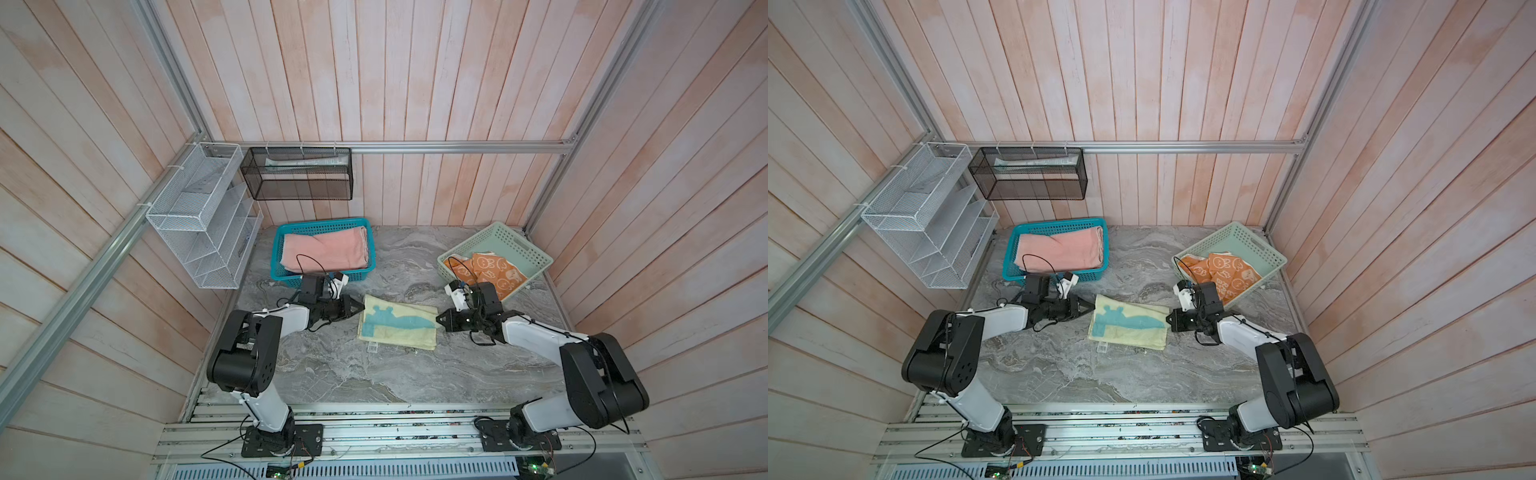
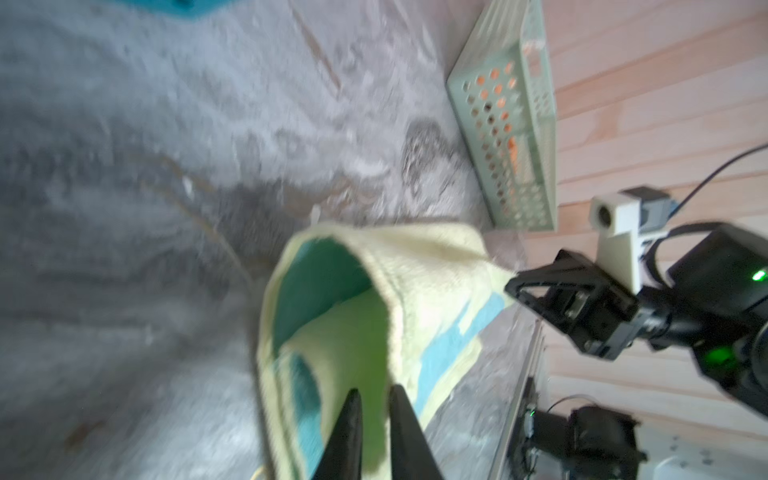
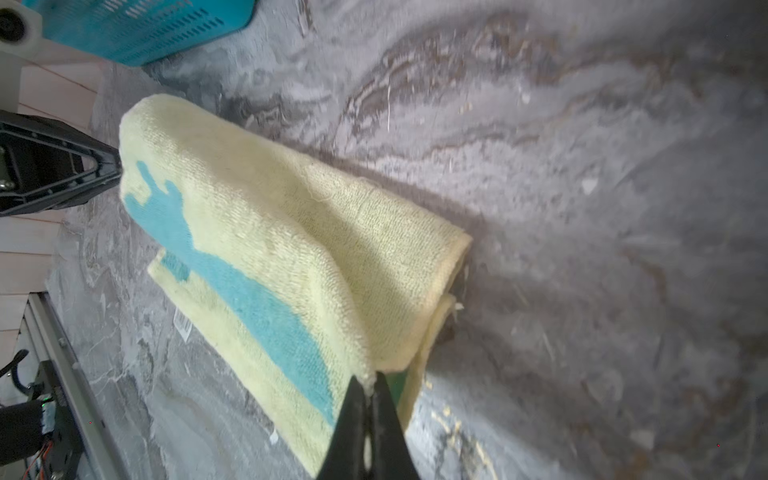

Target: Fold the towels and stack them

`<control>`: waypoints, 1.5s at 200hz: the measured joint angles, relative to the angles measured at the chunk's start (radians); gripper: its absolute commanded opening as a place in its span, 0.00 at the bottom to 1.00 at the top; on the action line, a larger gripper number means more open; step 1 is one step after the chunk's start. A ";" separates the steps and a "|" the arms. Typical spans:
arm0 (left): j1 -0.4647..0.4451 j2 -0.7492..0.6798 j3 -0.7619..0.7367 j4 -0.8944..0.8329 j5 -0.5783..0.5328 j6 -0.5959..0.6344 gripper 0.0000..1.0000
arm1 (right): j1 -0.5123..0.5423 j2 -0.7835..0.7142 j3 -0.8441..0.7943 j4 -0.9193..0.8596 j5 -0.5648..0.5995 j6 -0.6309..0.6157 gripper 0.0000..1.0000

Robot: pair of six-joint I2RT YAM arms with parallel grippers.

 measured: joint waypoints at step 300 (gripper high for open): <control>-0.117 -0.035 0.098 -0.238 -0.142 -0.070 0.00 | 0.023 0.056 0.137 -0.211 -0.023 0.132 0.00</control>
